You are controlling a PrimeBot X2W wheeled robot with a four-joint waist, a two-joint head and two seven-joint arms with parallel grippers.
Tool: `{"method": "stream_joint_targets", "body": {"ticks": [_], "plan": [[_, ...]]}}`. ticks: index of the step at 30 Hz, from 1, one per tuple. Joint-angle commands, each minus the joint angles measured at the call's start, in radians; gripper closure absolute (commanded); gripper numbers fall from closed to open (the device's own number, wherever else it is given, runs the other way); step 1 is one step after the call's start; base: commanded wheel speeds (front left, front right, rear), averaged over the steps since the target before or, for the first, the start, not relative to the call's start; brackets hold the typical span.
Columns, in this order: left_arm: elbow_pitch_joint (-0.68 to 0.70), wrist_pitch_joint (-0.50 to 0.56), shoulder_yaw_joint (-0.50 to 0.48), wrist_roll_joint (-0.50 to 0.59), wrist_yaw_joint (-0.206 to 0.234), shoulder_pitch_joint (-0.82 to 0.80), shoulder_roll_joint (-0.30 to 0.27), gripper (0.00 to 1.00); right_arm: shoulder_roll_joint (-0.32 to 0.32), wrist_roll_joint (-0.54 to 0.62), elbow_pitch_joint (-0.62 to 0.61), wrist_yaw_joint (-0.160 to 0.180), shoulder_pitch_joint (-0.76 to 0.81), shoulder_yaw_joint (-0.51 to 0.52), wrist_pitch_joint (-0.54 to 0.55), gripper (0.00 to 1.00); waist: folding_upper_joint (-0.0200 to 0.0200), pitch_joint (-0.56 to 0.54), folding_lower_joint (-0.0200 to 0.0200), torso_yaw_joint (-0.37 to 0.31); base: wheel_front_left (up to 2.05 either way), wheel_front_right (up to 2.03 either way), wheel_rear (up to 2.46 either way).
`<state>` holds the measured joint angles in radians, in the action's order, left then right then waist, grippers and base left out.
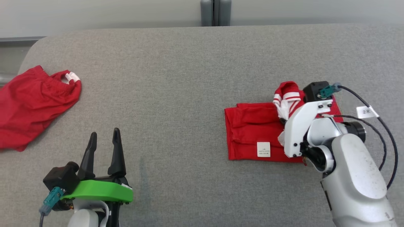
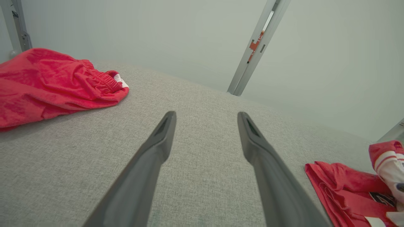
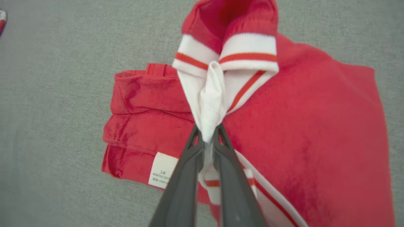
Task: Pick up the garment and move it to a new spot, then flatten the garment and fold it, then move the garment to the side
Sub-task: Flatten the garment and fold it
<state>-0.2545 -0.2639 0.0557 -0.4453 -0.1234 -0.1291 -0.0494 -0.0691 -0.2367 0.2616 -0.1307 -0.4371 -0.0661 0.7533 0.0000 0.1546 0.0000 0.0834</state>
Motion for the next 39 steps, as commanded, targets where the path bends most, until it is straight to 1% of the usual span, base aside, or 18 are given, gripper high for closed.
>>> {"method": "stream_joint_targets", "body": {"ticks": [1,5,8,12,13,14,19,23,25,29,32,35,39], "plan": [[-0.001,0.000,0.006,-0.006,-0.004,-0.008,-0.002,0.00,0.009,-0.010,0.024,0.000,-0.021,-0.020,-0.011,1.00,0.0000,0.003,0.0000,0.023,0.00,0.00,0.00],[-0.009,0.000,0.030,-0.001,-0.005,-0.027,-0.002,0.00,0.017,-0.039,0.103,0.000,-0.060,-0.065,-0.037,1.00,0.0000,0.009,0.0000,0.060,0.00,0.00,0.00],[-0.015,0.000,0.039,-0.004,-0.005,-0.038,-0.002,0.00,0.018,-0.089,0.156,0.000,-0.087,-0.106,-0.061,1.00,0.0000,0.013,0.0000,0.086,0.00,0.00,0.00],[-0.017,0.000,0.049,-0.018,-0.006,-0.047,-0.002,0.00,0.017,-0.124,0.213,0.000,-0.116,-0.135,-0.090,1.00,0.0000,0.019,0.0000,0.109,0.00,0.00,0.00],[-0.017,0.000,0.051,-0.019,-0.006,-0.048,-0.002,0.00,0.017,-0.131,0.223,0.000,-0.122,-0.140,-0.096,0.54,0.0000,0.021,0.0000,0.112,0.00,0.00,0.00],[-0.016,0.000,0.052,-0.024,-0.005,-0.047,-0.002,0.00,0.017,-0.142,0.235,0.000,-0.128,-0.145,-0.106,0.00,0.0000,0.023,0.0000,0.115,0.00,0.00,0.00],[-0.008,0.000,0.049,-0.027,0.008,-0.038,-0.002,0.00,0.017,-0.241,0.251,0.000,-0.153,-0.171,-0.169,0.00,0.0000,0.028,0.0000,0.111,0.00,0.00,0.00],[-0.009,0.000,0.037,-0.024,0.010,-0.030,-0.002,0.00,0.017,-0.348,0.207,0.000,-0.168,-0.188,-0.244,0.00,0.0000,0.023,0.0000,0.094,0.00,0.00,0.00],[-0.008,0.000,0.032,-0.021,0.009,-0.029,-0.002,0.00,0.017,-0.372,0.178,0.000,-0.167,-0.181,-0.294,0.00,0.0000,0.017,0.0000,0.082,0.00,0.00,0.00],[-0.010,0.000,0.024,-0.014,0.007,-0.031,-0.002,0.00,0.012,-0.301,0.108,0.000,-0.137,-0.126,-0.408,0.00,0.0000,0.003,0.0000,0.052,0.00,0.00,0.00],[-0.020,0.000,0.026,-0.013,0.005,-0.035,-0.002,0.00,-0.030,-0.226,0.037,0.000,-0.083,-0.088,-0.499,0.00,0.0000,-0.010,0.0000,0.026,0.00,0.00,0.00],[-0.020,0.000,0.024,-0.010,0.009,-0.040,-0.002,0.00,-0.053,-0.197,-0.033,0.000,-0.015,-0.038,-0.605,0.00,0.0000,-0.024,0.0000,-0.004,0.00,0.00,0.00],[-0.010,0.000,0.006,-0.003,0.012,-0.043,-0.003,0.00,-0.111,-0.146,-0.083,0.000,0.076,-0.026,-0.707,0.00,0.0000,-0.043,0.0000,-0.047,0.00,0.00,0.00]]}}
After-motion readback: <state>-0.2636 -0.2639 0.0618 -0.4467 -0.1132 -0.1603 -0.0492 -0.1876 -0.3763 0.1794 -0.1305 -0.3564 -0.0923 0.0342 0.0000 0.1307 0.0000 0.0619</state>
